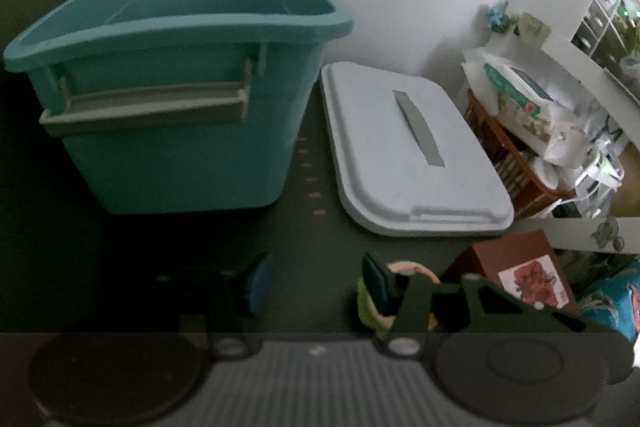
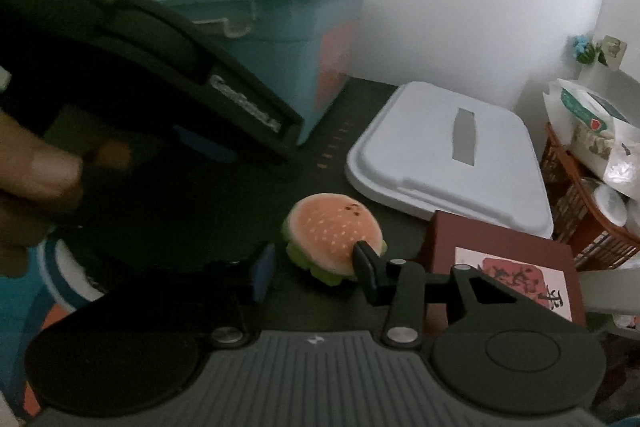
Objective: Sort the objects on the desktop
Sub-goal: 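Lower the left tool's open fingers around the hamburger plush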
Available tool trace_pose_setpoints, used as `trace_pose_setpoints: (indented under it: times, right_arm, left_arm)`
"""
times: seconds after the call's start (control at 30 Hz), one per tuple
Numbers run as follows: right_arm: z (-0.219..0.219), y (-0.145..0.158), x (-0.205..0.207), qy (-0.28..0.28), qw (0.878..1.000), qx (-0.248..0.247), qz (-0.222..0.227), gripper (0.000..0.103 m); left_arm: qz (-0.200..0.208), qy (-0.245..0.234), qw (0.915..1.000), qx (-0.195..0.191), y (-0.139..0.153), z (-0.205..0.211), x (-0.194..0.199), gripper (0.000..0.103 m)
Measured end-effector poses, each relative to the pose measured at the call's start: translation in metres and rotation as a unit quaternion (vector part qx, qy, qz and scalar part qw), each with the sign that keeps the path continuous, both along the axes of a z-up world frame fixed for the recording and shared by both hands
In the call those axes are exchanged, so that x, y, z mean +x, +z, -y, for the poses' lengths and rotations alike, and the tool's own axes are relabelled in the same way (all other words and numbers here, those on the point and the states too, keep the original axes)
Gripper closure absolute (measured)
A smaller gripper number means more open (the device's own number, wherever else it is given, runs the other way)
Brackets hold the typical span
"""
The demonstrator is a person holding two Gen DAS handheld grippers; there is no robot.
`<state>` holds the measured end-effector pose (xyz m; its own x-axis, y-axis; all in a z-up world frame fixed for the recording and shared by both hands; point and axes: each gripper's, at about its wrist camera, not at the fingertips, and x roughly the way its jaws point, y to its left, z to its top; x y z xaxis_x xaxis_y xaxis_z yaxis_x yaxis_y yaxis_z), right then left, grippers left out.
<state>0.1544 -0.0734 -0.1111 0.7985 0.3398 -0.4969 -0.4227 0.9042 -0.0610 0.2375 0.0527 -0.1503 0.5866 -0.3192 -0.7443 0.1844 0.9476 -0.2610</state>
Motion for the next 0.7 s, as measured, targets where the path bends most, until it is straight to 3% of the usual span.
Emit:
trace_pose_setpoints:
  times: [0.2, 0.57, 0.7]
  right_arm:
    - [0.000, 0.004, -0.006, -0.006, 1.000, -0.005, 0.028, 0.039]
    - [0.004, -0.002, 0.011, -0.020, 0.999, -0.022, 0.030, 0.040]
    - [0.002, -0.007, 0.015, -0.005, 1.000, -0.021, 0.014, 0.054]
  left_arm:
    - [0.000, 0.001, 1.0000, 0.003, 0.000, -0.002, 0.000, 0.050]
    - [-0.005, -0.011, 0.9999, -0.004, -0.004, -0.004, 0.007, 0.050]
    - [-0.006, -0.017, 0.9998, -0.001, -0.007, -0.002, 0.007, 0.050]
